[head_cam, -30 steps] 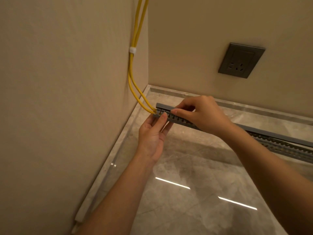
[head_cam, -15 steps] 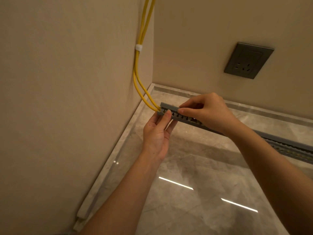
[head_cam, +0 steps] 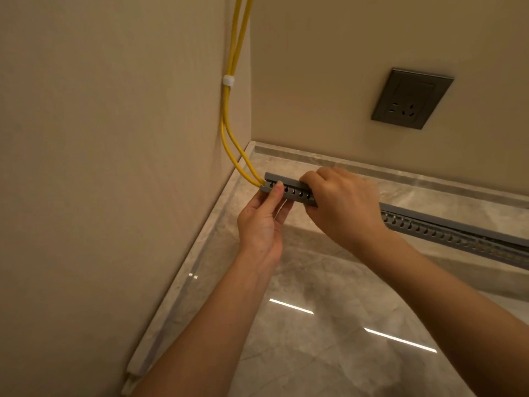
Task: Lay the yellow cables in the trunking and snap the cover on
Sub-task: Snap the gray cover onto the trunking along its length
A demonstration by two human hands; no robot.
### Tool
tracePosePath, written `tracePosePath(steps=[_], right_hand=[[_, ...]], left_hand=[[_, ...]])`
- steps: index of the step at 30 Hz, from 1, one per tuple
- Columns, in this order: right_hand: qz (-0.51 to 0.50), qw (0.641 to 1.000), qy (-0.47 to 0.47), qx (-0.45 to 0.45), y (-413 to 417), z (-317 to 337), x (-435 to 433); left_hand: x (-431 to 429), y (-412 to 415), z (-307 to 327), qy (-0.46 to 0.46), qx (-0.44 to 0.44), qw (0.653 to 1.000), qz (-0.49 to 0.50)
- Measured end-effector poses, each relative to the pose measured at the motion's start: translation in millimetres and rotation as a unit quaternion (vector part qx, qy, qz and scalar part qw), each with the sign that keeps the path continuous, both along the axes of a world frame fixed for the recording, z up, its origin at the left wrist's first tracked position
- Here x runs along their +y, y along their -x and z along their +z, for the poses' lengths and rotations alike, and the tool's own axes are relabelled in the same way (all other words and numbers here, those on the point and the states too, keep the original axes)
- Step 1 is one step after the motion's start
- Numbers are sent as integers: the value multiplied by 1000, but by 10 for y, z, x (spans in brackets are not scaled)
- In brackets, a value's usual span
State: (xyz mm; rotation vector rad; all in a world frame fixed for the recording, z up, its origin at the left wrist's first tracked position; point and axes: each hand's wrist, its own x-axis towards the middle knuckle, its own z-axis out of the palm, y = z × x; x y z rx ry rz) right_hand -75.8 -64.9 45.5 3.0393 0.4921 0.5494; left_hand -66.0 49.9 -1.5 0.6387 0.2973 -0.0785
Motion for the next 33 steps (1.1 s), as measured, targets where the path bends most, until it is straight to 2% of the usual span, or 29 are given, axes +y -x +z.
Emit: tracePosePath(steps=[8,19,22,24,25,26,27,29,31,33], right_hand=[[-5,1000,14,16,-128,29,15],[0,1000,10,6,-96,-40,32],[-2,1000,11,13,-122,-39,24],[-6,1000,13,13,-135,-25,4],[-7,1000,13,12,-143,-18,-6],[-8,1000,14,11,-152,-14,-14],[-8,1000,17,11,-161,-12,-19],[-9,1000,19,12,-177,-27,-15],[-11,1000,17,15,-185,-45,-6],[-14,1000,17,18,-188,-61,-1]], left_hand=[[94,-4,-19,-12,9,1000,-27],[41,30,-51,-11,14,1000,-6],[127,13,-43,-83,4,996,-17],[198,14,-42,-228,-15,973,40],[247,27,-35,-342,-40,933,100],[299,42,-16,-466,-94,866,156],[345,47,5,-576,-174,777,182],[403,-7,59,-732,-329,586,113],[404,-112,145,-820,-397,411,-10],[345,-204,231,-872,-386,293,-69]])
